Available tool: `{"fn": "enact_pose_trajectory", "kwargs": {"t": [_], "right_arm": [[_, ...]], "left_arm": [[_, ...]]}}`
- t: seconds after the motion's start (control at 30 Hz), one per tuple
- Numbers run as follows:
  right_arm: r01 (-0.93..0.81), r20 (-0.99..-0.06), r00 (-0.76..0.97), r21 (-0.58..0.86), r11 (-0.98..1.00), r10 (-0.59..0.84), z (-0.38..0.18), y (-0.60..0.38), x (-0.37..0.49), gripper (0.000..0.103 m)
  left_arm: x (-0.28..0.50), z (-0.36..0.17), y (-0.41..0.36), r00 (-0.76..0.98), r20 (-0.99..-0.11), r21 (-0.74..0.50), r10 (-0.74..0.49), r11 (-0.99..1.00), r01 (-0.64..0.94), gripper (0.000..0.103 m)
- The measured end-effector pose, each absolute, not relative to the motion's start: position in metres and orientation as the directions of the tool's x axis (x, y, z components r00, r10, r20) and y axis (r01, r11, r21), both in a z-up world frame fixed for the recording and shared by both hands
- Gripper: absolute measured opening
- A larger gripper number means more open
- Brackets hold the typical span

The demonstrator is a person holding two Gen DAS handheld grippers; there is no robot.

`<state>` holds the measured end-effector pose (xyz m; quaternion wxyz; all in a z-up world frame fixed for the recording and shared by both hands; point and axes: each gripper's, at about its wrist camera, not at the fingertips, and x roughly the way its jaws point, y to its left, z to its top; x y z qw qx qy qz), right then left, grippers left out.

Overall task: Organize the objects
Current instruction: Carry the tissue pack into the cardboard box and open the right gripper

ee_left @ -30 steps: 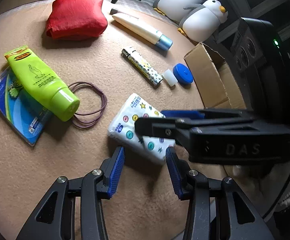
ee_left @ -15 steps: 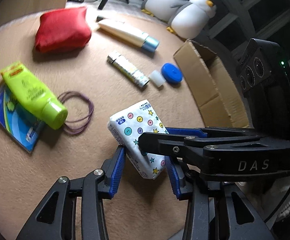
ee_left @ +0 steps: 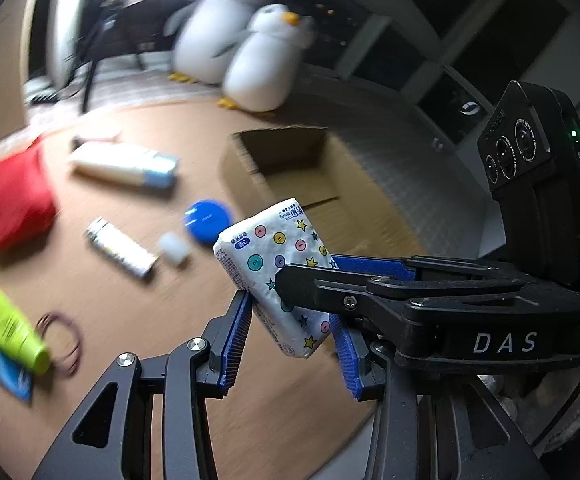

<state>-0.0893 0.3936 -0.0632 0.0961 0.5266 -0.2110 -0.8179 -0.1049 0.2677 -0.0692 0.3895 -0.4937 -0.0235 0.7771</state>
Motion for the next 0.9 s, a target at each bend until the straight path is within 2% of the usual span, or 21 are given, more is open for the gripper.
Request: {"fn": "enact_pose_trajectory", "kwargs": {"t": [0.43, 0.67, 0.9], "right_arm": [[-0.192, -0.842, -0.449, 0.419, -0.887, -0.300, -0.071, 0.483, -0.088, 0.043], [-0.212, -0.854, -0.446, 0.391, -0.896, -0.268, -0.076, 0.493, -0.089, 0.044], [-0.217, -0.851, -0.450, 0.397, -0.892, -0.270, -0.073, 0.488, -0.096, 0.047]], "left_arm": [[-0.115, -0.078, 0.373, -0.129, -0.765, -0.411, 0.631, -0.633, -0.656, 0.043], [-0.117, -0.084, 0.380, -0.128, -0.777, -0.397, 0.616, -0.638, -0.660, 0.045], [-0.120, -0.079, 0.351, -0.152, -0.774, -0.401, 0.615, -0.662, -0.633, 0.046]]}}
